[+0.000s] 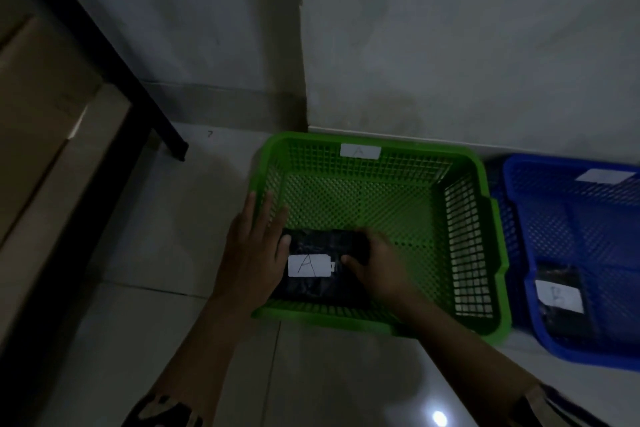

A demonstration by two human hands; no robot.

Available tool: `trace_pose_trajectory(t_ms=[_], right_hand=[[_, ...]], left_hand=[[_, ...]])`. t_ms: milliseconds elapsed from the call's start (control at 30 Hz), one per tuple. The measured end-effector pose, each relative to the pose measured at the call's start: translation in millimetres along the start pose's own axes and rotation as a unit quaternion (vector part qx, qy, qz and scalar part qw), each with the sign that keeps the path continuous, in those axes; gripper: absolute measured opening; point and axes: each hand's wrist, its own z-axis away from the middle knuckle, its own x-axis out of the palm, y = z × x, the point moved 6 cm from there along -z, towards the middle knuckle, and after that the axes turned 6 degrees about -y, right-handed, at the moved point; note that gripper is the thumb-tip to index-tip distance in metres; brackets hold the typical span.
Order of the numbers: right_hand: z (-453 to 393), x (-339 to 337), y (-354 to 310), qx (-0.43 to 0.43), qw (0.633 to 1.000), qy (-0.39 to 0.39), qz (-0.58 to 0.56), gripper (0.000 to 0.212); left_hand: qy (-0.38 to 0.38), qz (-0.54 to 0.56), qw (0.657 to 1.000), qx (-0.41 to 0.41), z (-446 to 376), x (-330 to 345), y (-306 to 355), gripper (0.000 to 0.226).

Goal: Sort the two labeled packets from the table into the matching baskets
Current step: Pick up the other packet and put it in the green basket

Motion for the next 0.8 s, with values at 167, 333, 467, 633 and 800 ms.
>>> trace_pose_trajectory(t_ms=[167, 333, 467, 633, 800], right_hand=[[-3, 7, -8, -0.042, 0.983, -0.001, 0.177, 0.05], [2, 22, -8, -0.092, 0.95, -0.096, 0.281, 0.055], [1, 29, -3, -0.087, 0.925, -0.149, 0.34, 0.065], [10, 10, -9, -0.083, 0.951, -0.136, 0.263, 0.065], [54, -57, -24, -0.042, 0.96, -0.092, 0.26, 0.063]], left_hand=[[0.016, -0.019, 1.0, 0.003, 0, 3, -1, 0.046], [0.022, -0.03, 0.999, 0.005, 1, 2, 0, 0.049], [0.014, -0.02, 1.0, -0.002, 1, 6, -1, 0.05], [-0.028, -0.013, 0.999, -0.013, 3, 4, -1, 0.054], [-0.052, -0.009, 0.999, 0.011, 23, -44, 47, 0.046]])
